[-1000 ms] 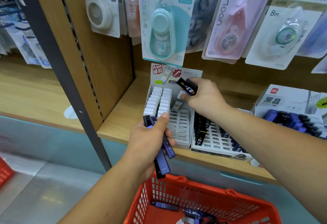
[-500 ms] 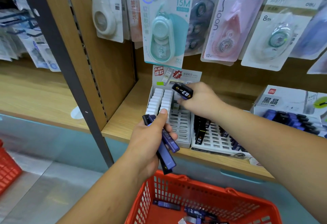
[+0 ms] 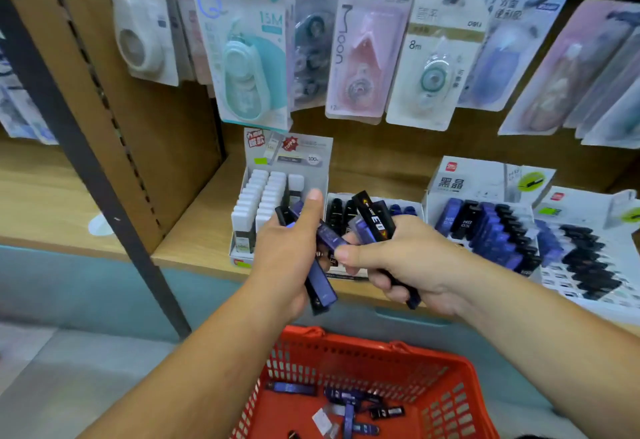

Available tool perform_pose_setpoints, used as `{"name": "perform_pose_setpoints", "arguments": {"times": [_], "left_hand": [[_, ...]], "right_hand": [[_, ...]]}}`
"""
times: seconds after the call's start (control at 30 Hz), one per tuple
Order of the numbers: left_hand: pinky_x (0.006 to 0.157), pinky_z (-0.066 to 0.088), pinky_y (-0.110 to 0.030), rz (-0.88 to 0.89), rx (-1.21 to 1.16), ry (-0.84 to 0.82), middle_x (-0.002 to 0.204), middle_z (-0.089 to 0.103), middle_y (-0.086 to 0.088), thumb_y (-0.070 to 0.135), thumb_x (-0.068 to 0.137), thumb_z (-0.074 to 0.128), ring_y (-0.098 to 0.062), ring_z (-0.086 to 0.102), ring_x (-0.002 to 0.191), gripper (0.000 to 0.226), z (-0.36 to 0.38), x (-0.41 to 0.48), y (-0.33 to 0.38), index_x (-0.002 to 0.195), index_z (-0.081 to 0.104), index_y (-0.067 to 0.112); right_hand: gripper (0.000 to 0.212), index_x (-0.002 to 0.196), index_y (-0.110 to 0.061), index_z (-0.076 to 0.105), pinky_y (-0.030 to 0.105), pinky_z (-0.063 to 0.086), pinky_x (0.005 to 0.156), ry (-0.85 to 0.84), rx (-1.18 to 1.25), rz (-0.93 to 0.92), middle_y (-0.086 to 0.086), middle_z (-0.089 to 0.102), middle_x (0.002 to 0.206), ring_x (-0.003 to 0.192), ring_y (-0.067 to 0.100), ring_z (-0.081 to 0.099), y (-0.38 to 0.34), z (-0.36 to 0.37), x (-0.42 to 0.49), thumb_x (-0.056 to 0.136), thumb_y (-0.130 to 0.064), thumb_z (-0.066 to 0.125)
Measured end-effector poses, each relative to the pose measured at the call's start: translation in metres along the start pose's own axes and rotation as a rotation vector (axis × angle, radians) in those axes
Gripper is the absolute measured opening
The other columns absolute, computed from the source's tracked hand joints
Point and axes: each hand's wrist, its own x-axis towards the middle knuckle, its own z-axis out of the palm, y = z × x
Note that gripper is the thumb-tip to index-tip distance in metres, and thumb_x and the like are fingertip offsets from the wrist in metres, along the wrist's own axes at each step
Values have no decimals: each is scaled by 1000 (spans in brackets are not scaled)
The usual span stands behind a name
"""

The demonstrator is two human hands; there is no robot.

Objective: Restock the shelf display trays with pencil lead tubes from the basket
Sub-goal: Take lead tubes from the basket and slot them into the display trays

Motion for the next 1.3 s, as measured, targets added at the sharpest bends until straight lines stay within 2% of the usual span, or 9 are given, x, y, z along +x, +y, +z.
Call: {"name": "perform_pose_setpoints", "arguments": {"times": [0.1,0.33,0.43,0.53,0.73,0.93,1.13,1.23,1.3], "left_hand": [[42,38,-26,13,110,-78,64,51,-6,40,91,77,-15,45,48,31,7,0,-8,83,60,14],[41,29,-23,-155,193,-231,75,57,-17,14,90,73,-21,48,55,10,32,-9,-20,87,64,10],[41,30,-22,-131,210,-166,74,51,-14,8,88,64,-21,42,57,7,33,-2,-23,86,59,12],[42,34,-22,-118,254,-185,67,57,-5,16,95,68,-17,52,55,8,31,0,-21,91,62,15],[46,35,-25,-46,329,-287,70,57,-8,37,88,79,-21,58,55,22,32,-5,-17,81,65,21],[40,36,-22,-22,334,-325,62,58,-10,22,91,79,-20,55,45,19,43,-8,-19,80,67,13],[41,33,-22,-14,317,-265,69,59,-6,24,91,78,-17,56,52,14,26,5,-3,86,68,15],[41,32,-22,-6,321,-249,68,58,-6,22,91,77,-16,55,52,14,17,9,3,89,67,12],[42,31,-22,-7,349,-294,68,57,-7,21,90,78,-17,54,52,15,17,7,4,93,68,10]], "right_hand": [[27,105,-2,69,21,23,40,37,93,28,9,68,74,47,13,40,12,-18,-4,85,-15,82],[22,102,-3,72,24,25,43,-17,87,-57,10,70,78,50,15,42,24,-39,-6,91,-20,78],[21,93,-5,73,25,26,45,-45,109,-38,10,70,77,53,17,42,28,-46,-4,92,-25,77],[25,83,-12,67,24,28,42,-28,105,2,8,59,64,51,18,45,29,-55,-3,90,-32,80],[30,75,-21,60,24,28,43,-18,-221,-12,3,45,56,48,17,39,37,-57,-2,82,-36,86],[29,83,-11,69,17,32,43,-13,-322,-145,-8,49,55,42,3,40,41,-49,6,79,-32,89],[46,83,-22,64,27,20,48,-36,-90,-24,7,39,65,50,17,29,36,-65,7,61,-46,97],[58,92,-8,69,24,22,46,-18,-5,-64,2,43,54,46,16,31,35,-73,8,58,-48,95],[50,98,-9,74,23,23,44,-11,45,-102,2,46,51,44,16,32,32,-74,7,65,-42,92]]}}
